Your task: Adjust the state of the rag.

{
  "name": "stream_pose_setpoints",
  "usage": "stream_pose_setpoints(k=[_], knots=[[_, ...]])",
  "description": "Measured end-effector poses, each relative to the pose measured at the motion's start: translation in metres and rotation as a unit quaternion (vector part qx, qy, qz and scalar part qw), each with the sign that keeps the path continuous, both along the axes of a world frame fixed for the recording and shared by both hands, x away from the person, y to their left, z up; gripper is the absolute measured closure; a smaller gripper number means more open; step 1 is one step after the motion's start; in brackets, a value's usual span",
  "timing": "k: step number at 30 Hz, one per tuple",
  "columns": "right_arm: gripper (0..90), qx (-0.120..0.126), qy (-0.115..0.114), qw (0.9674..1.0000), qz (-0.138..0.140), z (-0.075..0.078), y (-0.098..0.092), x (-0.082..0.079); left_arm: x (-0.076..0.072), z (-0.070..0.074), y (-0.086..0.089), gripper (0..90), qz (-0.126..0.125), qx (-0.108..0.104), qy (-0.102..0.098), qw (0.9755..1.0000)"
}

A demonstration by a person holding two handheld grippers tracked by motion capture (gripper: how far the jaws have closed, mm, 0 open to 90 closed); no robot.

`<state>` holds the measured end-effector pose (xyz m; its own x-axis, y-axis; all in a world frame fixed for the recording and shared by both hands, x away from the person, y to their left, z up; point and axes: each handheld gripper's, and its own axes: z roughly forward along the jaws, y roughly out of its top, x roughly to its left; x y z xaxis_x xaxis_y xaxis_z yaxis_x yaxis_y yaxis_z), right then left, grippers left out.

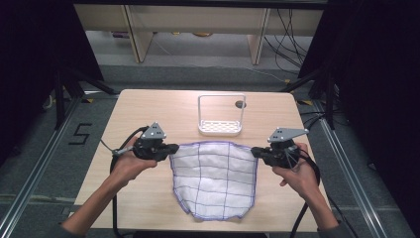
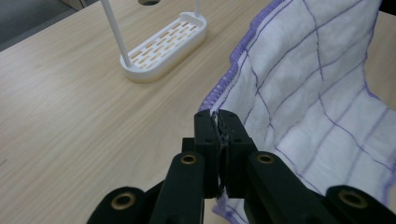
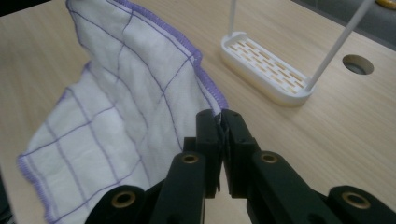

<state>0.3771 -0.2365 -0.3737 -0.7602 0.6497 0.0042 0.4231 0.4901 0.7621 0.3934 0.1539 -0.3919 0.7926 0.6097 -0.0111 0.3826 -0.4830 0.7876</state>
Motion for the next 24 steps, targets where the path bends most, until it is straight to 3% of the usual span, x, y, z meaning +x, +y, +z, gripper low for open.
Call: stream_pose_setpoints(k=[2,5,7,9,10,15,16,18,19,24], knots=[[86.7,0.009,0.001,1.0000,-0.001,0.012,0.002,-0.011,-0.011,0.011,0.004,86.8,-0.004,-0.007,-0.003,1.0000],[86.7,-0.005,-0.012,0.9996,0.027,0.030,0.004,-0.028,-0.028,0.031,0.012,86.7,-0.015,-0.018,-0.016,0.9996],[86.7,-0.007,-0.008,0.9991,0.041,0.039,0.007,-0.038,-0.040,0.040,0.015,86.6,-0.014,-0.014,-0.025,0.9995],[86.7,-0.004,-0.008,0.9984,0.055,0.048,0.009,-0.048,-0.058,0.054,0.018,86.6,-0.030,-0.029,-0.027,0.9988],[86.7,-0.004,-0.008,0.9984,0.055,0.048,0.009,-0.048,-0.058,0.054,0.018,86.5,-0.030,-0.029,-0.027,0.9988],[86.7,0.026,-0.019,0.9965,0.077,0.078,0.008,-0.077,-0.083,0.085,0.022,86.5,-0.054,-0.051,-0.040,0.9964],[86.7,0.038,-0.026,0.9960,0.076,0.083,0.007,-0.080,-0.083,0.088,0.021,86.5,-0.057,-0.054,-0.039,0.9962],[86.7,0.039,-0.035,0.9958,0.075,0.087,0.006,-0.077,-0.079,0.087,0.015,86.5,-0.056,-0.054,-0.042,0.9961],[86.7,0.031,-0.034,0.9962,0.074,0.087,0.005,-0.073,-0.071,0.085,0.012,86.4,-0.054,-0.050,-0.034,0.9967],[86.7,0.016,0.003,0.9990,0.042,0.056,0.006,-0.028,-0.024,0.054,0.003,86.4,-0.022,-0.057,-0.004,0.9982]])
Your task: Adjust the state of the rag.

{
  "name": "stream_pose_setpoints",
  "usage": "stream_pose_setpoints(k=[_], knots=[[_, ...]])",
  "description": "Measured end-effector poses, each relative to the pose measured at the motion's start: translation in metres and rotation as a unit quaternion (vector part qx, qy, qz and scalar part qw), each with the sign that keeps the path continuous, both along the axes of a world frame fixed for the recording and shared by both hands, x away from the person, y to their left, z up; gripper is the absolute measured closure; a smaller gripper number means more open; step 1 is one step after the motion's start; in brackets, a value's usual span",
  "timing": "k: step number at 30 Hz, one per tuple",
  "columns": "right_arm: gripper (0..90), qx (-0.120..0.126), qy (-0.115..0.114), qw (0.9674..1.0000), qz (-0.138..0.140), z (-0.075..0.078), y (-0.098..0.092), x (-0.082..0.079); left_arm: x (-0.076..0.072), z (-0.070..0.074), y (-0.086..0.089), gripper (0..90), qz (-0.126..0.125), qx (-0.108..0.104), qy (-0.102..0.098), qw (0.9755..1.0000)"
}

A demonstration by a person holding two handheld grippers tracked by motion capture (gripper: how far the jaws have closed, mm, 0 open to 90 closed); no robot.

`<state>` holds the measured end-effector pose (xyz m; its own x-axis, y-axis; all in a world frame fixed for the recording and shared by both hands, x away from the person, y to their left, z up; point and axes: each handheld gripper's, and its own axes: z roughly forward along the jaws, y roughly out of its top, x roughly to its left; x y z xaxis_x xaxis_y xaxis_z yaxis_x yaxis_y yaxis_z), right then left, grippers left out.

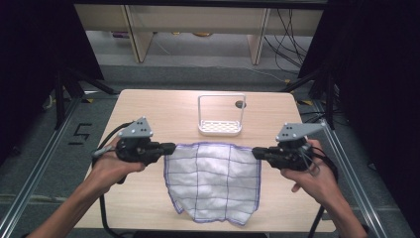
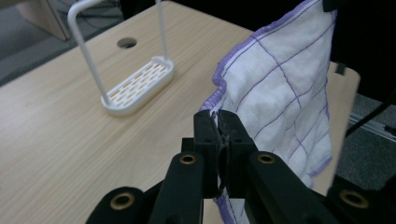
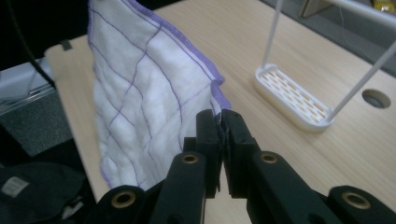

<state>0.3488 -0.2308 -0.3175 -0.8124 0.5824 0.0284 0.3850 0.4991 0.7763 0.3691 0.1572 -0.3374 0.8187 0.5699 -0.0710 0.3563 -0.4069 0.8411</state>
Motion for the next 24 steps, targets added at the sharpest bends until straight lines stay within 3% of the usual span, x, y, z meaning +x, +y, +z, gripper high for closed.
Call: stream_pose_setpoints(k=[3,4,6,7,10,12,15,17,22,24], knots=[[86.7,-0.009,0.019,0.9992,-0.033,-0.023,0.000,0.035,0.037,-0.030,-0.006,86.4,0.034,0.006,0.019,0.9992],[86.6,-0.009,0.023,0.9988,-0.041,-0.031,-0.001,0.051,0.045,-0.036,-0.007,86.3,0.041,0.009,0.022,0.9989],[86.6,-0.009,0.037,0.9976,-0.057,-0.041,-0.001,0.067,0.061,-0.048,-0.009,86.2,0.049,0.010,0.023,0.9985],[86.6,-0.002,0.031,0.9969,-0.072,-0.049,0.001,0.077,0.069,-0.053,-0.009,86.1,0.057,0.022,0.019,0.9980],[86.6,-0.017,0.038,0.9955,-0.085,-0.064,-0.002,0.105,0.088,-0.065,-0.012,86.0,0.071,0.017,0.018,0.9972],[86.6,-0.012,0.048,0.9937,-0.101,-0.070,0.000,0.113,0.097,-0.072,-0.013,85.8,0.076,0.021,0.015,0.9967],[86.5,-0.019,0.037,0.9942,-0.100,-0.078,-0.002,0.125,0.107,-0.080,-0.014,85.5,0.079,0.026,0.011,0.9965],[86.4,-0.017,0.041,0.9934,-0.106,-0.082,-0.002,0.127,0.110,-0.084,-0.014,85.4,0.080,0.020,0.007,0.9965],[86.1,-0.009,0.042,0.9945,-0.096,-0.086,-0.005,0.120,0.100,-0.090,-0.011,85.0,0.075,-0.003,0.004,0.9972],[86.1,-0.007,0.039,0.9951,-0.090,-0.089,-0.006,0.113,0.091,-0.091,-0.007,85.0,0.064,0.005,-0.002,0.9979]])
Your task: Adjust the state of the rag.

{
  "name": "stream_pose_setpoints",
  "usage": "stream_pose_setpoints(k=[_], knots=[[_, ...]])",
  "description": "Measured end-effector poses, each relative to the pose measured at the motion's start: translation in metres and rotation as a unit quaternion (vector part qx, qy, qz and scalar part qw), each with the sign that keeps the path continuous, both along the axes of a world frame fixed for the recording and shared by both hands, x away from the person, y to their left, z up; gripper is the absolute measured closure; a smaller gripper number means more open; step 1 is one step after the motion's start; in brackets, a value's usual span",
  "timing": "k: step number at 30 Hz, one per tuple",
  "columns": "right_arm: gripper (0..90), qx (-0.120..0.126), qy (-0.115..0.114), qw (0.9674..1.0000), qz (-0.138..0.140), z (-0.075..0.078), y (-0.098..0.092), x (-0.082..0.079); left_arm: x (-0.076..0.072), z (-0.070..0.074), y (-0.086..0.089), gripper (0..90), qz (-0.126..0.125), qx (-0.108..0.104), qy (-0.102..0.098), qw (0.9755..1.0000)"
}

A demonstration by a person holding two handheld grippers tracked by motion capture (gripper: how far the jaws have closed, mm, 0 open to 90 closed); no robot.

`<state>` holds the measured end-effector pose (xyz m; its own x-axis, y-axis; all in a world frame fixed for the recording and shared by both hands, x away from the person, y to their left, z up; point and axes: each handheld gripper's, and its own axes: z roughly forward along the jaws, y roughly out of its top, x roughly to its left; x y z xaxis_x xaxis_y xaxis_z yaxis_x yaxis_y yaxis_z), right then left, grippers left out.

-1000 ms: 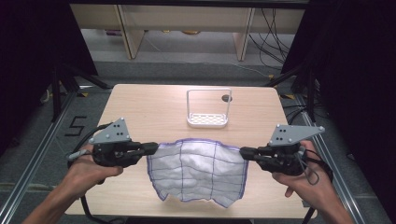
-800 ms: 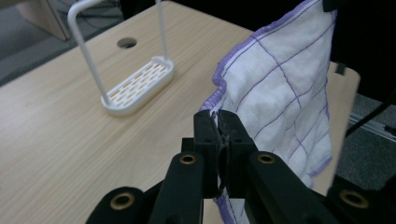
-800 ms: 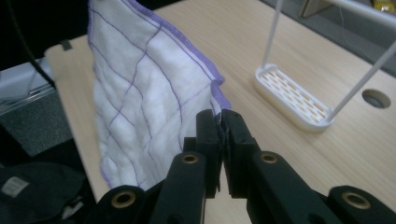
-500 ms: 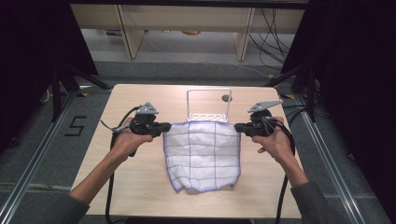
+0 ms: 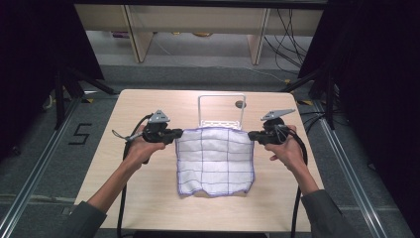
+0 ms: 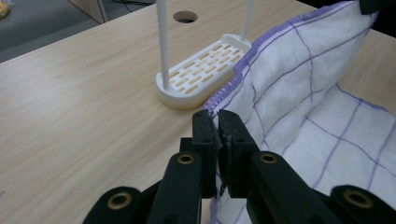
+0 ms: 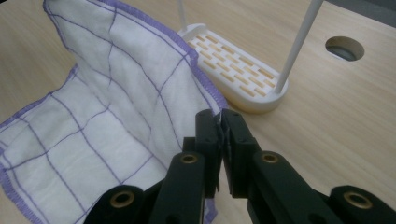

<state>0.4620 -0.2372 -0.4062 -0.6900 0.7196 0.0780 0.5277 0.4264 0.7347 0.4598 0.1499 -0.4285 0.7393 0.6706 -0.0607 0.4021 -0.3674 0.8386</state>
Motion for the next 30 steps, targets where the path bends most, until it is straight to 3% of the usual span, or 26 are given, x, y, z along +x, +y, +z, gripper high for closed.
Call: stream_pose_setpoints(k=[4,8,10,11,17,19,20,21,25,27,28,30], knots=[[86.0,-0.003,-0.005,0.9997,0.024,-0.004,-0.006,-0.018,-0.024,-0.005,0.002,85.0,-0.017,-0.002,-0.018,0.9997],[85.8,0.017,-0.002,0.9990,0.041,-0.011,-0.010,-0.038,-0.049,-0.015,0.003,84.9,-0.044,0.015,-0.030,0.9984],[85.7,0.020,-0.004,0.9985,0.050,-0.018,-0.012,-0.050,-0.060,-0.022,0.004,84.9,-0.047,0.010,-0.029,0.9984],[85.7,0.028,0.006,0.9986,0.045,-0.020,-0.012,-0.055,-0.065,-0.026,0.005,84.8,-0.053,0.008,-0.026,0.9982],[85.6,0.031,-0.003,0.9977,0.060,-0.036,-0.016,-0.079,-0.088,-0.048,0.011,84.2,-0.074,0.014,-0.013,0.9971],[85.6,0.034,-0.008,0.9969,0.070,-0.041,-0.018,-0.084,-0.094,-0.051,0.013,84.2,-0.076,0.017,-0.011,0.9969],[85.7,0.037,-0.001,0.9977,0.056,-0.044,-0.018,-0.090,-0.097,-0.052,0.014,84.2,-0.077,0.015,-0.012,0.9968],[85.7,0.033,-0.013,0.9974,0.063,-0.046,-0.020,-0.092,-0.099,-0.052,0.015,84.4,-0.080,0.020,-0.011,0.9966],[85.4,0.031,-0.017,0.9972,0.066,-0.052,-0.025,-0.101,-0.111,-0.053,0.017,85.8,-0.080,0.027,-0.017,0.9963],[85.3,0.036,-0.003,0.9976,0.059,-0.055,-0.026,-0.109,-0.118,-0.055,0.014,86.5,-0.092,0.030,-0.019,0.9951],[84.7,0.028,-0.019,0.9969,0.070,-0.057,-0.027,-0.109,-0.121,-0.057,0.012,86.5,-0.104,0.035,-0.018,0.9938],[82.2,0.023,-0.008,0.9968,0.076,-0.062,-0.028,-0.116,-0.127,-0.065,0.008,86.2,-0.111,0.050,-0.016,0.9925]])
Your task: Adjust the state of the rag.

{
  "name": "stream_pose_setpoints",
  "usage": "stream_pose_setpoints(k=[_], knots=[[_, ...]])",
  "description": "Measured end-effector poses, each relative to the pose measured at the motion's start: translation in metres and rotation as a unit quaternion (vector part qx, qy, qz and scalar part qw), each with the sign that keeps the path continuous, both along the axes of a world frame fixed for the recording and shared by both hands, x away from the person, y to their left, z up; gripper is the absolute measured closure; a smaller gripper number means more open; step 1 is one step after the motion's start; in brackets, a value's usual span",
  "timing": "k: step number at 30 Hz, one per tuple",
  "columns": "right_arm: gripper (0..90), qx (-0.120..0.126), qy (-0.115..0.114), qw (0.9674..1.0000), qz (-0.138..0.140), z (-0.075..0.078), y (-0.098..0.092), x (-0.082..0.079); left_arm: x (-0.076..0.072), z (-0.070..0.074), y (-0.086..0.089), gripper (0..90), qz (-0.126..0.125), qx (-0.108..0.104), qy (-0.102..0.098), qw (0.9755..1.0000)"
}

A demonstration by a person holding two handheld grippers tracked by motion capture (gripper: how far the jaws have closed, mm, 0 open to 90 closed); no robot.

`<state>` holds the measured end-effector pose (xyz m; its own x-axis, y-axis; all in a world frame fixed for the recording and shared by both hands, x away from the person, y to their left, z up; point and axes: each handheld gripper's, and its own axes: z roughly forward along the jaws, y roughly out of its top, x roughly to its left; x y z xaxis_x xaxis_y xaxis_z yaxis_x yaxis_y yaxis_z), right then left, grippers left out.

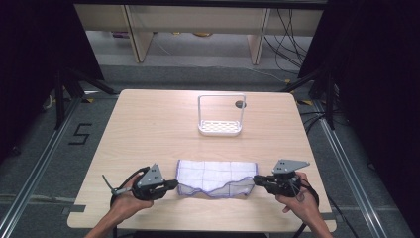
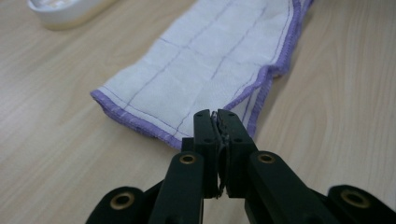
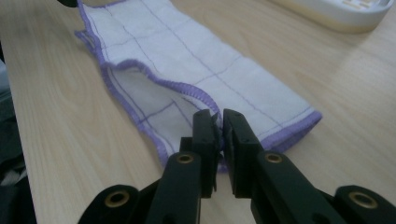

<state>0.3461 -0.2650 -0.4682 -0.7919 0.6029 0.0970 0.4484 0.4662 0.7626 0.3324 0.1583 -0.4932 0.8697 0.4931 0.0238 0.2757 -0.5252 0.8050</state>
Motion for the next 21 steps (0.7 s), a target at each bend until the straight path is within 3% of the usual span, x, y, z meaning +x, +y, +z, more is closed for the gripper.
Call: stream_pose_setpoints(k=[1,2,4,5,6,7,11,12,13,14,16,18,19,21], knots=[[78.6,-0.007,0.004,1.0000,-0.001,-0.004,0.000,-0.003,0.000,-0.002,0.001,85.7,-0.010,0.021,0.001,0.9997],[76.8,-0.010,0.017,0.9998,-0.002,-0.008,0.001,-0.007,0.000,-0.006,0.000,84.7,-0.007,0.019,0.012,0.9997],[70.4,-0.021,0.017,0.9996,0.004,-0.013,-0.001,-0.011,-0.001,-0.012,-0.001,80.1,-0.010,0.026,0.024,0.9993],[65.6,-0.017,0.031,0.9994,-0.001,-0.012,-0.001,-0.015,-0.001,-0.014,-0.002,75.9,-0.007,0.020,0.032,0.9993],[60.0,-0.012,0.029,0.9995,-0.003,-0.012,-0.003,-0.016,-0.001,-0.012,-0.002,66.4,-0.005,0.021,0.036,0.9991],[57.6,-0.005,0.018,0.9997,-0.015,-0.009,-0.006,-0.017,-0.003,-0.010,-0.003,59.3,0.002,0.007,0.037,0.9993],[50.4,0.014,0.003,0.9988,-0.048,0.008,-0.010,-0.018,0.005,0.008,0.000,48.1,0.016,-0.019,0.027,0.9993],[49.4,0.011,-0.005,0.9982,-0.058,0.011,-0.011,-0.014,0.009,0.013,0.001,46.4,0.021,-0.022,0.023,0.9993],[48.3,0.009,0.001,0.9972,-0.074,0.014,-0.010,-0.011,0.014,0.017,0.000,44.5,0.029,-0.038,0.027,0.9985],[47.8,0.002,-0.009,0.9968,-0.080,0.017,-0.010,-0.006,0.020,0.021,0.000,42.4,0.030,-0.036,0.027,0.9985],[47.8,-0.007,0.005,0.9949,-0.101,0.020,-0.007,0.004,0.033,0.025,-0.001,42.0,0.047,-0.054,0.033,0.9969],[48.8,-0.018,-0.002,0.9937,-0.111,0.020,-0.003,0.022,0.047,0.026,-0.003,40.7,0.062,-0.051,0.045,0.9958],[49.0,-0.024,0.011,0.9928,-0.116,0.020,-0.001,0.025,0.054,0.025,-0.004,40.3,0.063,-0.049,0.054,0.9954],[50.1,-0.040,-0.002,0.9929,-0.112,0.016,0.002,0.041,0.066,0.022,-0.007,39.3,0.075,-0.045,0.067,0.9939]])
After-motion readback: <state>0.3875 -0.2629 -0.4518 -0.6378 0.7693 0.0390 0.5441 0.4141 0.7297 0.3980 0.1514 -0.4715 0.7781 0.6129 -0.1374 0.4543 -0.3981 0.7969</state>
